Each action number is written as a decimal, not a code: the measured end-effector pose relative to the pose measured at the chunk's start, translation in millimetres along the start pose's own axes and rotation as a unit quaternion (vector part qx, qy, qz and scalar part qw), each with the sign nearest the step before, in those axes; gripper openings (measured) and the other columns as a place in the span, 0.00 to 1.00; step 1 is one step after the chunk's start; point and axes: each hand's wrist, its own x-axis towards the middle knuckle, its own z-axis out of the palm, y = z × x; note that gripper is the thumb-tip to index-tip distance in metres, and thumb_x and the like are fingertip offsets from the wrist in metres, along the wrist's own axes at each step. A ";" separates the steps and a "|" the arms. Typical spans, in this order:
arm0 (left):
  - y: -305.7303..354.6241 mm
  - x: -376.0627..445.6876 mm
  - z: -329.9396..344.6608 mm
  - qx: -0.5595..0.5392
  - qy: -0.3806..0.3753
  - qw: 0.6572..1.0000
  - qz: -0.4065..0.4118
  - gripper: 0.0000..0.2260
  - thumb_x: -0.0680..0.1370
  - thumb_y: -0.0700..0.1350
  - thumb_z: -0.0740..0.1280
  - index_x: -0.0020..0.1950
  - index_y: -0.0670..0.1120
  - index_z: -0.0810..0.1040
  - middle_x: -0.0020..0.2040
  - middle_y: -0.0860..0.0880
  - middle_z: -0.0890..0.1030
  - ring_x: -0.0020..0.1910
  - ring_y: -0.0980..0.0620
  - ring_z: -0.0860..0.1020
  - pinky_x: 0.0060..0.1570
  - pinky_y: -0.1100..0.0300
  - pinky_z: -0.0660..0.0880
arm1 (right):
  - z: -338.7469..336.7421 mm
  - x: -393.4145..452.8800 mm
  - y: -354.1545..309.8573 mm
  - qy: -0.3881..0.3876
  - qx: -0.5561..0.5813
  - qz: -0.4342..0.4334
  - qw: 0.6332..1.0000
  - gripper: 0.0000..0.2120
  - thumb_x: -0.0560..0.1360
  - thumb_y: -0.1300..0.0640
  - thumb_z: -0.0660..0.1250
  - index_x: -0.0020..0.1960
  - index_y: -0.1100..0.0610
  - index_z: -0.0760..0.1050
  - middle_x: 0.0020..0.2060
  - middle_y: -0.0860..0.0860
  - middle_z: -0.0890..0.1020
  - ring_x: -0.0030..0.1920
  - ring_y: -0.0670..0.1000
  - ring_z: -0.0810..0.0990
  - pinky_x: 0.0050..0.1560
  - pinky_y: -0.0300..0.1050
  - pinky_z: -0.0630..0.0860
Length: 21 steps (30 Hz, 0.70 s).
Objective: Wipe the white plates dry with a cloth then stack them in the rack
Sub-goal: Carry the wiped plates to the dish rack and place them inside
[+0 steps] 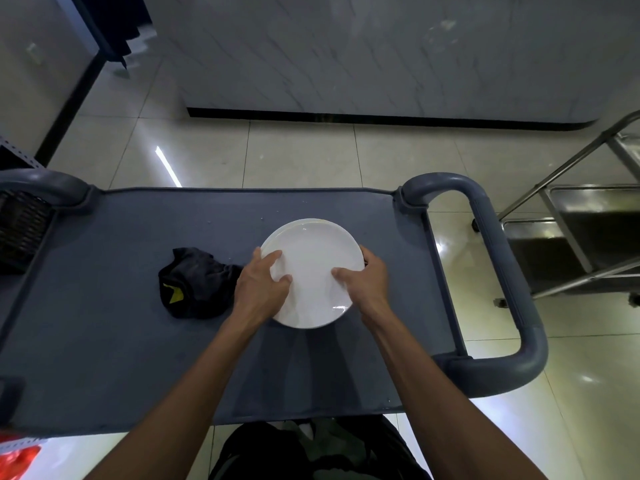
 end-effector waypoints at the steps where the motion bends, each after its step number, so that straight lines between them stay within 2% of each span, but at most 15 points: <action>1: -0.5 -0.7 0.1 -0.004 -0.001 1.000 0.001 0.26 0.76 0.52 0.69 0.74 0.56 0.71 0.80 0.49 0.60 0.72 0.43 0.69 0.68 0.49 0.68 | 1.0 -0.2 -0.6 0.001 -0.004 0.000 1.000 0.21 0.66 0.63 0.75 0.57 0.49 0.81 0.54 0.53 0.82 0.51 0.54 0.83 0.53 0.56 0.82; 3: -1.0 -1.8 1.0 -0.018 -0.003 1.000 0.001 0.26 0.75 0.52 0.69 0.74 0.56 0.71 0.80 0.50 0.62 0.71 0.43 0.70 0.68 0.48 0.70 | 2.0 -0.6 -1.3 0.007 -0.016 -0.004 1.000 0.24 0.67 0.62 0.75 0.63 0.52 0.78 0.58 0.54 0.78 0.55 0.55 0.81 0.57 0.57 0.81; 6: -0.5 -2.2 1.5 -0.032 -0.002 0.999 -0.003 0.26 0.75 0.51 0.69 0.74 0.55 0.72 0.79 0.51 0.63 0.71 0.44 0.70 0.68 0.47 0.70 | 0.6 -2.7 -1.7 0.012 -0.024 -0.021 0.999 0.23 0.68 0.60 0.75 0.62 0.50 0.78 0.58 0.51 0.75 0.55 0.53 0.79 0.58 0.56 0.80; 11: 3.2 -2.0 0.7 -0.044 0.003 0.999 -0.009 0.26 0.75 0.50 0.69 0.73 0.55 0.73 0.79 0.51 0.64 0.71 0.44 0.70 0.69 0.47 0.70 | 0.9 -8.0 -1.2 -0.009 0.014 -0.038 0.999 0.19 0.71 0.62 0.72 0.59 0.48 0.78 0.50 0.46 0.83 0.51 0.50 0.82 0.54 0.56 0.81; 13: 4.8 -2.0 -0.8 -0.052 0.010 0.999 -0.006 0.25 0.74 0.50 0.69 0.73 0.55 0.73 0.78 0.51 0.65 0.70 0.45 0.71 0.68 0.47 0.70 | 2.3 -9.2 -1.2 -0.005 0.045 -0.033 0.998 0.20 0.71 0.63 0.72 0.59 0.47 0.77 0.50 0.44 0.84 0.50 0.48 0.82 0.51 0.52 0.82; 15: 6.7 -0.5 -4.0 -0.060 0.017 0.998 0.002 0.25 0.74 0.49 0.70 0.72 0.55 0.74 0.76 0.52 0.66 0.68 0.45 0.72 0.67 0.48 0.71 | 2.4 -9.9 -2.7 -0.008 0.073 -0.032 0.997 0.23 0.71 0.64 0.72 0.59 0.42 0.77 0.50 0.39 0.83 0.50 0.43 0.82 0.47 0.43 0.81; 17: 8.8 0.4 -6.9 -0.069 0.019 0.997 0.010 0.24 0.74 0.48 0.70 0.71 0.55 0.74 0.73 0.53 0.69 0.66 0.45 0.74 0.65 0.48 0.72 | 1.2 -10.2 -5.7 -0.014 0.090 -0.029 0.995 0.26 0.71 0.65 0.72 0.63 0.41 0.77 0.50 0.35 0.82 0.51 0.38 0.81 0.45 0.37 0.81; 19: 10.1 -0.4 -9.7 -0.076 0.023 0.997 0.014 0.24 0.75 0.49 0.70 0.71 0.55 0.73 0.72 0.54 0.70 0.65 0.46 0.74 0.64 0.47 0.73 | 0.6 -8.8 -7.2 -0.017 0.107 -0.027 0.994 0.28 0.71 0.66 0.72 0.66 0.43 0.76 0.52 0.35 0.82 0.52 0.38 0.81 0.48 0.40 0.82; 21: 11.9 -1.9 -12.1 -0.084 0.041 0.995 0.022 0.25 0.75 0.49 0.70 0.72 0.54 0.72 0.72 0.55 0.70 0.65 0.47 0.73 0.64 0.48 0.72 | -1.1 -7.4 -8.2 -0.016 0.134 -0.022 0.991 0.28 0.71 0.67 0.72 0.66 0.45 0.77 0.54 0.39 0.83 0.53 0.43 0.82 0.51 0.46 0.83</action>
